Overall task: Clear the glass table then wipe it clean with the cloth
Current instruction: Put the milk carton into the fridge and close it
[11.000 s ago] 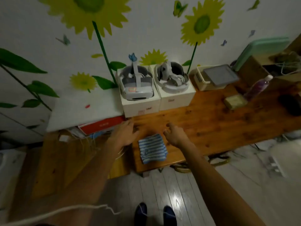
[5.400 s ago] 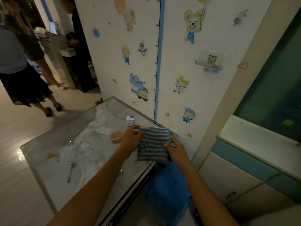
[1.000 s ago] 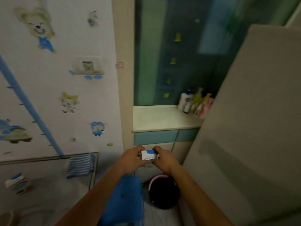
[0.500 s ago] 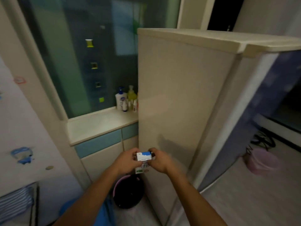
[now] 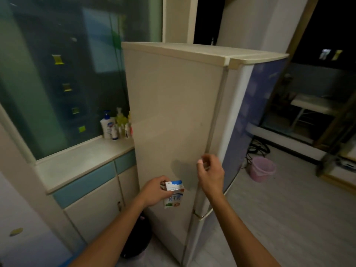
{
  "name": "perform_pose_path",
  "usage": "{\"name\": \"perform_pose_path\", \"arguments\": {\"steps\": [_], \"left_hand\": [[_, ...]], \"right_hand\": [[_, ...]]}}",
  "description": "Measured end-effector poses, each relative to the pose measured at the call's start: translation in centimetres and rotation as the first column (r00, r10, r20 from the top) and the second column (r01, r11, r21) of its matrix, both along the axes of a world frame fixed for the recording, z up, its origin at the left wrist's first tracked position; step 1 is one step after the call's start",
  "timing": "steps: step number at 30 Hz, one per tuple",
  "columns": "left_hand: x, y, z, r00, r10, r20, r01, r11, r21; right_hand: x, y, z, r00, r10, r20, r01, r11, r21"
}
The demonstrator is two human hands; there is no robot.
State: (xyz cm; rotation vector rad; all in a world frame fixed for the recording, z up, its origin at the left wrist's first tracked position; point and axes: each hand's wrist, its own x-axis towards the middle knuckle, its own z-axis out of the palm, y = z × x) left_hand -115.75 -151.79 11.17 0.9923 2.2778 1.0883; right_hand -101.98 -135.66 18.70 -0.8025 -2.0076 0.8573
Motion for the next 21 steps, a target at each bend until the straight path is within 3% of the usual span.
{"name": "perform_pose_path", "arguments": {"steps": [5,8,14,21], "left_hand": [[1.1,1.0,-0.1,0.999,-0.043,-0.027,0.043,0.999,0.003],[1.2,1.7,0.2,0.997,-0.067,-0.034,0.067,0.998,0.014],[1.2,3.0,-0.1,0.991,-0.134,-0.010,0.134,0.991,0.007],[2.6,4.3,0.0,0.978,-0.202,0.047,0.201,0.979,0.021]], "right_hand": [[0.0,0.6,1.7,0.980,-0.180,-0.082,0.188,0.977,0.102],[-0.3,1.4,3.4,0.960,-0.268,-0.075,0.270,0.963,0.015],[-0.6,2.8,3.0,0.957,-0.262,0.126,0.244,0.959,0.143],[-1.5,2.3,2.9,0.960,-0.263,0.098,0.251,0.961,0.114]]}}
